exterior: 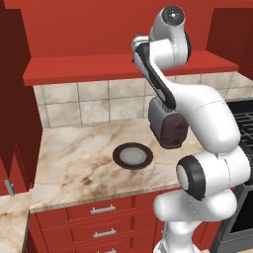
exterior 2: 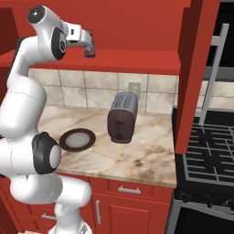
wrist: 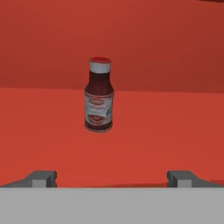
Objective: Move the hot dog bun to the plate on the dining table and place the condiment next to that plate. Then navigate to the fridge and take the sausage and place it on the plate as well.
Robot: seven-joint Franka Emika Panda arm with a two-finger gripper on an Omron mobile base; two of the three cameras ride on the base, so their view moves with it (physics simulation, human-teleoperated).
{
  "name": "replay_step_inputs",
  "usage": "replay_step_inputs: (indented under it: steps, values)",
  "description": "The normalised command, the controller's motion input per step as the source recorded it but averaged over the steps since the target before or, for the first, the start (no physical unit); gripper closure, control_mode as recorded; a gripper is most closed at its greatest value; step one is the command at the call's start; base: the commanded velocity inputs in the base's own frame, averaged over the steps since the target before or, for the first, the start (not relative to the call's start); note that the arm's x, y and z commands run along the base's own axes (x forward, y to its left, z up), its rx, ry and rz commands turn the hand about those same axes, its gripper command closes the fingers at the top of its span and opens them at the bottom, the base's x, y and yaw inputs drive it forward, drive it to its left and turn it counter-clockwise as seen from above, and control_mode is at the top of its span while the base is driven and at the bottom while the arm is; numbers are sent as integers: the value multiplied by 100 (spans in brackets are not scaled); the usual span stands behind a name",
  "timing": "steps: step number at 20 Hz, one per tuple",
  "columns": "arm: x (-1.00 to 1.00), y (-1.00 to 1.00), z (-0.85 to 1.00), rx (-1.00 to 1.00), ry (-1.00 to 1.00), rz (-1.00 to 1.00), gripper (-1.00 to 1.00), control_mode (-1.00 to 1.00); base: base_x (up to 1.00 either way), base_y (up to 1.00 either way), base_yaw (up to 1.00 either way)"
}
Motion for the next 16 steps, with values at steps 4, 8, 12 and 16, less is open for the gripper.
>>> replay_step_inputs:
  steps: [4,8,12,16]
  values:
    - [43,0,0,10,1,0,-100,-100,0,0,0]
    - [58,5,0,6,0,0,-100,-100,0,0,0]
    - [55,4,-13,2,0,0,-100,-100,0,0,0]
    - [46,3,-23,0,0,0,-100,-100,0,0,0]
